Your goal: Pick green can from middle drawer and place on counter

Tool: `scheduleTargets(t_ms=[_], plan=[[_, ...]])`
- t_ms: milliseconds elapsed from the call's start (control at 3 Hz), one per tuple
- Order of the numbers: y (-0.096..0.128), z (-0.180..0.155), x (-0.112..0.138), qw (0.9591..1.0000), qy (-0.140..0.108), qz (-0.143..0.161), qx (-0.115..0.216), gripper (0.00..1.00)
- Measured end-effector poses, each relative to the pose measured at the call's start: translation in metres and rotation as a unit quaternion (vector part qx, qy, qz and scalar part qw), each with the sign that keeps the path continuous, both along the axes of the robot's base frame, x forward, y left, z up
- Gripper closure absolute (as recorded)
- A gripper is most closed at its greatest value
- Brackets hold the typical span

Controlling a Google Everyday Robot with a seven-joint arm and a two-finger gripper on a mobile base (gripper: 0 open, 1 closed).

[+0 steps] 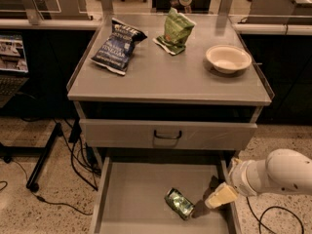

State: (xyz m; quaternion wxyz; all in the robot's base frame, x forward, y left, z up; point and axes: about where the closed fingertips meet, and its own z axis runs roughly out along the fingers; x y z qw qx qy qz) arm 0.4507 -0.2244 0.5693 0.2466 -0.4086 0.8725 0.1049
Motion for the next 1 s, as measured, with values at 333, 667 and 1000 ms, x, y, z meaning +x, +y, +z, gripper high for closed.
scheduleTargets(t_ms=[333, 667, 1000], plan=[[0.002, 0.003, -0.004, 0.9991, -0.036, 0.006, -0.021, 0.0], [0.004, -0.012, 0.001, 0.9945, -0.091, 0.017, -0.048, 0.0], [0.008, -0.028, 0.021, 0.9893, -0.132, 0.025, -0.058, 0.0]])
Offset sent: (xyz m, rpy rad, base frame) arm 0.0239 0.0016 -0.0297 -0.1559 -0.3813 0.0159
